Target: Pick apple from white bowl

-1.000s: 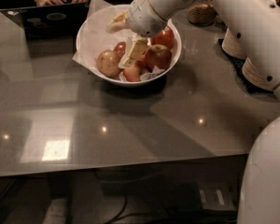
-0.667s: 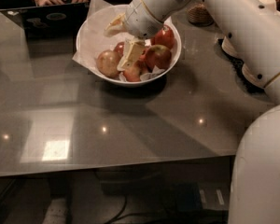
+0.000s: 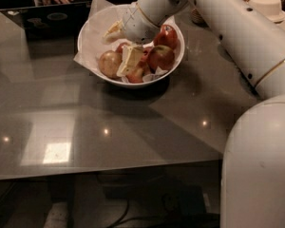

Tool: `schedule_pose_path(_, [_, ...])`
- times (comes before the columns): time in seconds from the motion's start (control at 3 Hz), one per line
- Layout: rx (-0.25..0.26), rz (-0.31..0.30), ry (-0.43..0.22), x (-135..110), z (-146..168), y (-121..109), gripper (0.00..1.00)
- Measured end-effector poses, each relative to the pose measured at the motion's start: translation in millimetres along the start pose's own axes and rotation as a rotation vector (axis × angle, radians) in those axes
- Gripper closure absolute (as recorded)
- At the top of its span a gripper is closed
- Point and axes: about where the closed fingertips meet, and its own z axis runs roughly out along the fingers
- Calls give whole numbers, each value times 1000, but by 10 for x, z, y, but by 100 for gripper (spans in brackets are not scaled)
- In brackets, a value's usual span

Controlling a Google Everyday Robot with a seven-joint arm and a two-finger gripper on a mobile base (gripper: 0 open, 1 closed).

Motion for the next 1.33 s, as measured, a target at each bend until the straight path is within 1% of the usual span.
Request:
schedule_pose_path(0.67, [-66, -4, -9, -6, 224, 19, 31])
schedule_pose_path(1.0, [-87, 1, -11, 20, 306, 18, 31])
schedule_pose_path(1.33, [-87, 1, -11, 20, 306, 18, 50])
